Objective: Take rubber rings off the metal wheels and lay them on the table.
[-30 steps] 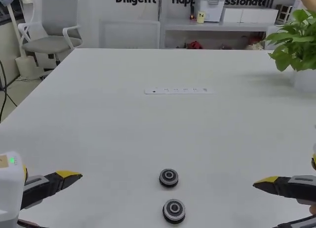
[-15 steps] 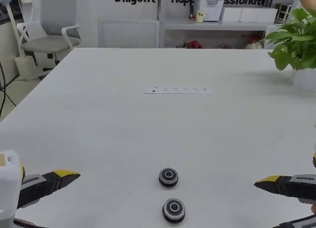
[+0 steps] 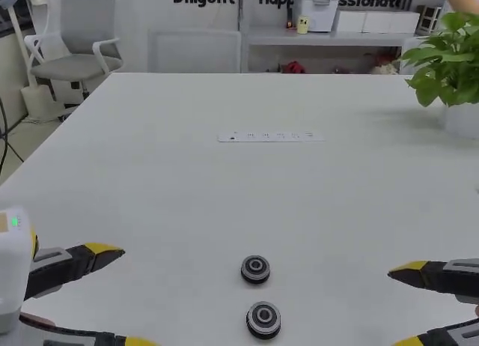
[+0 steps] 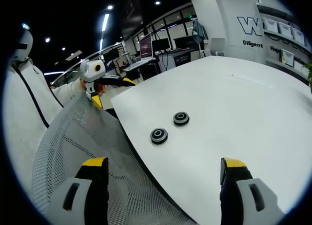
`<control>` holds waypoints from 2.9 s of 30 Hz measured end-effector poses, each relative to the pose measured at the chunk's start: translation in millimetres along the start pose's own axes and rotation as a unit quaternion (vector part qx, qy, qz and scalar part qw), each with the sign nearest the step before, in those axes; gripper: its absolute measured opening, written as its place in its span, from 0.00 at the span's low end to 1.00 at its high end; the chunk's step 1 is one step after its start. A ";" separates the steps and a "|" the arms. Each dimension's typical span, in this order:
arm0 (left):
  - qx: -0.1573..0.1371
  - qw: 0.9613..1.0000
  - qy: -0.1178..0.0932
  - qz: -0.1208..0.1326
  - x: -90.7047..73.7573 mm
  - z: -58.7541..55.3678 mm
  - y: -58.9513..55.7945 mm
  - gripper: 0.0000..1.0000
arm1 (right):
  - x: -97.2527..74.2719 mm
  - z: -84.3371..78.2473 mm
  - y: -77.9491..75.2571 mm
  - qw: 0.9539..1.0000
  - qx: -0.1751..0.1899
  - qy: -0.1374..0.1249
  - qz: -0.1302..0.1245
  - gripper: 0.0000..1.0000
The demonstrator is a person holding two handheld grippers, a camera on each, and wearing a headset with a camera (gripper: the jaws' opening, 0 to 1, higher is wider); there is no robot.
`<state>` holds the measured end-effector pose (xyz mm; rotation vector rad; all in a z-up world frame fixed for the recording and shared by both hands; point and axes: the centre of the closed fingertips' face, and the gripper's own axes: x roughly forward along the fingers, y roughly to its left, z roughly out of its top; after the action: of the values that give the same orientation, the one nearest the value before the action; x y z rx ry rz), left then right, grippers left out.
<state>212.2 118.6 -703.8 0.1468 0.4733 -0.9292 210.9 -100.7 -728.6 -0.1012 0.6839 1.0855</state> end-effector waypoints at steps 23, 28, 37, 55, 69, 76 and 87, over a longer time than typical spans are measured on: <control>0.058 0.998 -0.021 -0.021 5.5 56.7 8.0 0.95 | -5.9 49.6 0.4 0.999 -0.045 -0.026 0.008 0.89; 0.075 0.997 -0.013 -0.026 12.3 63.9 7.6 0.95 | -0.2 62.4 -0.2 0.998 -0.055 -0.031 0.013 0.87; 0.099 0.994 -0.016 -0.036 26.1 84.3 10.5 0.93 | 14.0 82.6 7.6 0.996 -0.080 -0.033 0.036 0.82; 0.106 0.990 0.013 -0.091 74.8 65.7 -6.5 0.88 | 57.5 92.9 18.0 0.991 -0.089 -0.060 0.086 0.73; 0.123 0.985 -0.033 -0.120 104.4 40.0 -29.7 0.71 | 78.6 54.0 5.3 0.990 -0.100 -0.039 0.087 0.57; 0.129 0.984 -0.019 -0.124 113.8 26.0 -33.2 0.65 | 97.0 33.0 10.8 0.987 -0.130 -0.001 0.099 0.49; 0.102 0.987 -0.041 -0.117 122.5 16.9 -26.3 0.51 | 113.0 6.6 9.5 0.986 -0.133 0.037 0.096 0.45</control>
<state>258.5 7.4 -742.2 0.2410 0.3231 -1.2107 238.2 -5.4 -784.1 -0.3123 0.6211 1.3625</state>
